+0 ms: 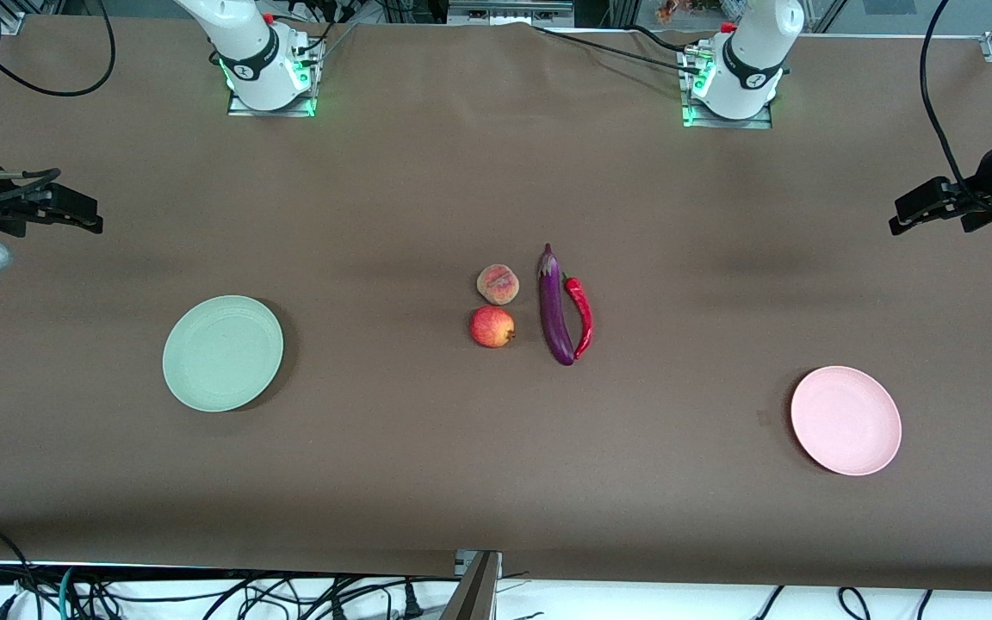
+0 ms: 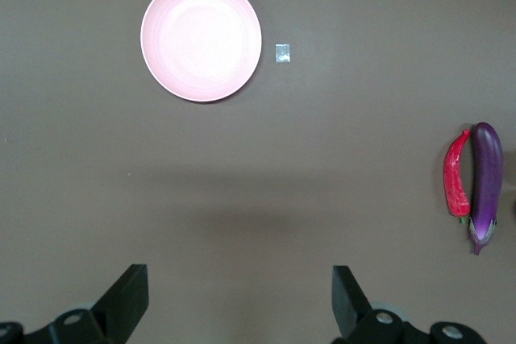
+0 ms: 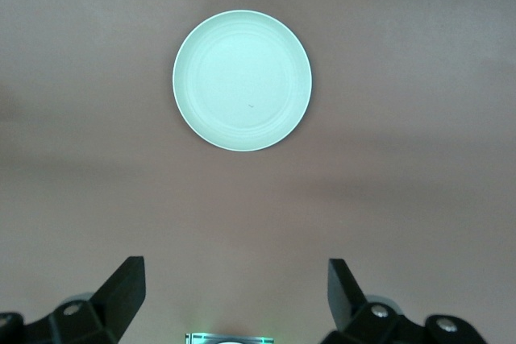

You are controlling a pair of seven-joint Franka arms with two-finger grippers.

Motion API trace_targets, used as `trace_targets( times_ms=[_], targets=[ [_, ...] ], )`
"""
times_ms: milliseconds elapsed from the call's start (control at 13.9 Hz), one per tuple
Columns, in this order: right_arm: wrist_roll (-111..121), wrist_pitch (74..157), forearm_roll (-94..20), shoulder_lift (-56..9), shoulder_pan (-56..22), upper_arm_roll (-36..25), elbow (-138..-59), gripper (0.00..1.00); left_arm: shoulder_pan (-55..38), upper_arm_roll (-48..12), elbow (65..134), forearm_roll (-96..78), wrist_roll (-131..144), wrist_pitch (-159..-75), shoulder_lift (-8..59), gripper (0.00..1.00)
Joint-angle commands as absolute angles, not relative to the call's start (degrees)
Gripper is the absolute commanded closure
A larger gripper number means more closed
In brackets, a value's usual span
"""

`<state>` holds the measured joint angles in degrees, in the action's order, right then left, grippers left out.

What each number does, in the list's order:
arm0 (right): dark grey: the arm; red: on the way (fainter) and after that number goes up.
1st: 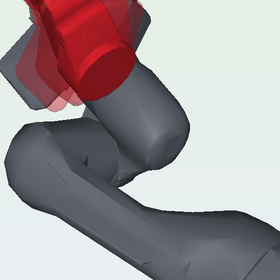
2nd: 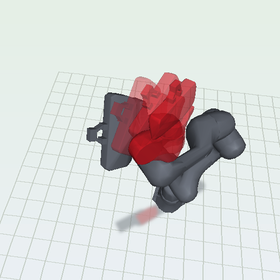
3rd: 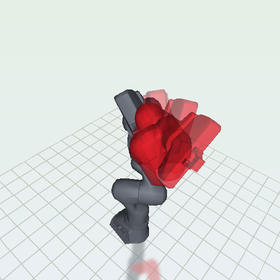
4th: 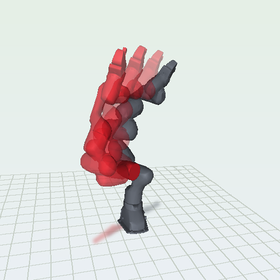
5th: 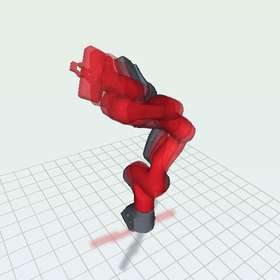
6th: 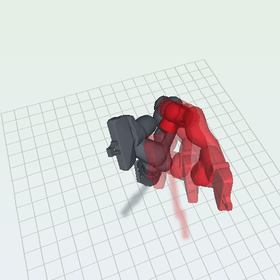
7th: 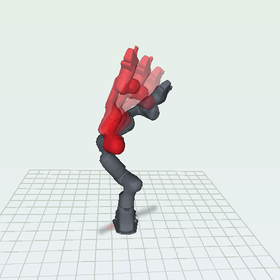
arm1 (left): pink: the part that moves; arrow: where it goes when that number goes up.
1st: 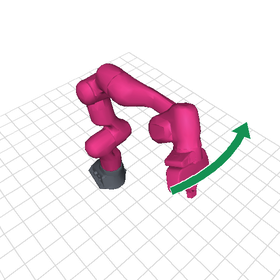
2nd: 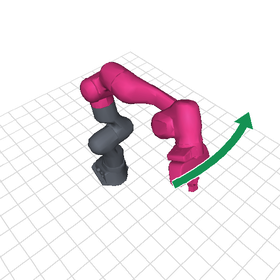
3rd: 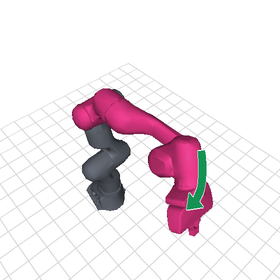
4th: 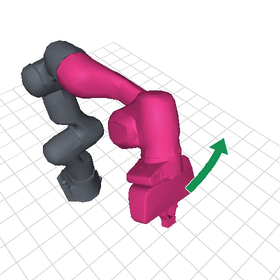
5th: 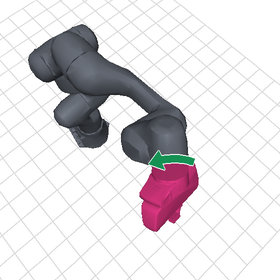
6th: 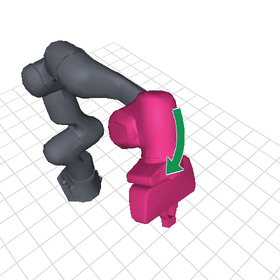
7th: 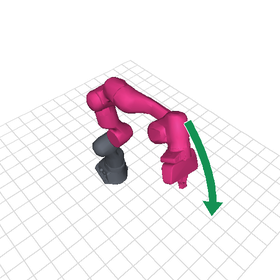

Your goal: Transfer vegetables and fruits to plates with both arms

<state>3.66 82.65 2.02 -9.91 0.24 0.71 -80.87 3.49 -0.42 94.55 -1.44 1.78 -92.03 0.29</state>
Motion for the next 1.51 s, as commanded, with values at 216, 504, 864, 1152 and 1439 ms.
trace_targets(
  times_ms=[216, 504, 864, 1152, 1439],
  targets=[
    [3.69, 82.88, 1.14, -9.49, 0.53, 0.70, -81.21, 0.00, 3.69, -1.05, 93.78, -1.93, 1.76, -91.76, 0.26, 0.00],
    [3.60, 82.97, 1.14, -9.58, 0.35, 0.79, -81.21, 0.00, 3.52, -1.05, 93.78, -2.11, 1.93, -91.49, 0.26, 0.00],
    [3.60, 82.97, 1.14, -9.58, 0.35, 0.79, -81.21, 0.00, 3.52, -1.05, 93.78, -2.11, 1.85, -91.41, 0.35, 0.00],
    [3.60, 82.97, 1.14, -9.58, 0.44, 0.79, -81.21, 0.00, 2.99, -1.14, 93.78, -2.02, 1.85, -91.49, 0.53, 0.00],
    [3.60, 82.97, 1.05, -9.58, 0.35, 0.79, -81.21, 0.00, 2.90, -1.49, 93.78, -2.02, 1.85, -91.49, 0.62, 0.00]
  ],
)
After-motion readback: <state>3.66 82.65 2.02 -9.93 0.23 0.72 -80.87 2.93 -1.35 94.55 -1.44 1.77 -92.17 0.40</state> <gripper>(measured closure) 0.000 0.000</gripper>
